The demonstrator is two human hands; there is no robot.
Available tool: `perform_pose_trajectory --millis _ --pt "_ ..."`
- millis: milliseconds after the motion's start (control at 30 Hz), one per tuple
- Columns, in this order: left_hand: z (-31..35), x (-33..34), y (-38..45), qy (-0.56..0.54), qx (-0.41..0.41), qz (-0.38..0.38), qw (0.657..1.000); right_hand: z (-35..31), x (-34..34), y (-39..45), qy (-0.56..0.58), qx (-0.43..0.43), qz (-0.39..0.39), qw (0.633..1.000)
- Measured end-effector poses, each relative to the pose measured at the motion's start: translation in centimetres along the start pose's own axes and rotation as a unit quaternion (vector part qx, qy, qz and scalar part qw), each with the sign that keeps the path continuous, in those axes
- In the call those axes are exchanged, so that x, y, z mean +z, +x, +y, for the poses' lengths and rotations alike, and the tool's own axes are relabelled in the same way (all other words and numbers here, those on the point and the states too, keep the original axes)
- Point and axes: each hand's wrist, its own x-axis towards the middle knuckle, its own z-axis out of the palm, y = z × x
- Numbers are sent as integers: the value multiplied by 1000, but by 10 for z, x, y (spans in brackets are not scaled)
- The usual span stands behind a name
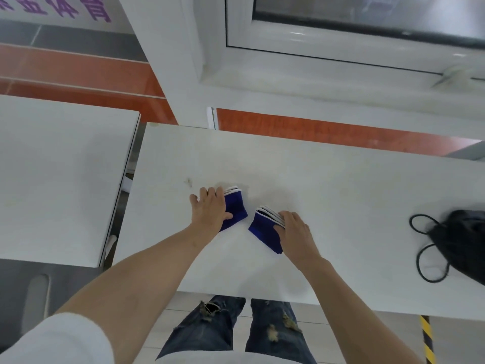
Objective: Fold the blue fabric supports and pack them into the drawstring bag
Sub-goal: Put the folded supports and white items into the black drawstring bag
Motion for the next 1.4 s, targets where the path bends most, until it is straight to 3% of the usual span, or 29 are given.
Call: perform_pose_trajectory --millis 300,433,533,900,1133,1400 --pt "4 15 -37 -107 21 -33 993 10 -24 -42 150 104 55 982" --pt "26 4 -50 -177 60 -4 982 28 -45 -62 172 110 100 974" --pt "57 -18 -62 -156 101 40 982 43 -69 -80 208 115 144 961" --pt "249 -80 -146 -213 197 157 944 161 -172 -204 306 130 274 902" --pt "403 -93 -221 -321 232 146 907 269 -221 -294 335 142 344 865" --pt "511 -107 -242 -374 258 128 881 348 -262 -337 385 151 400 818"
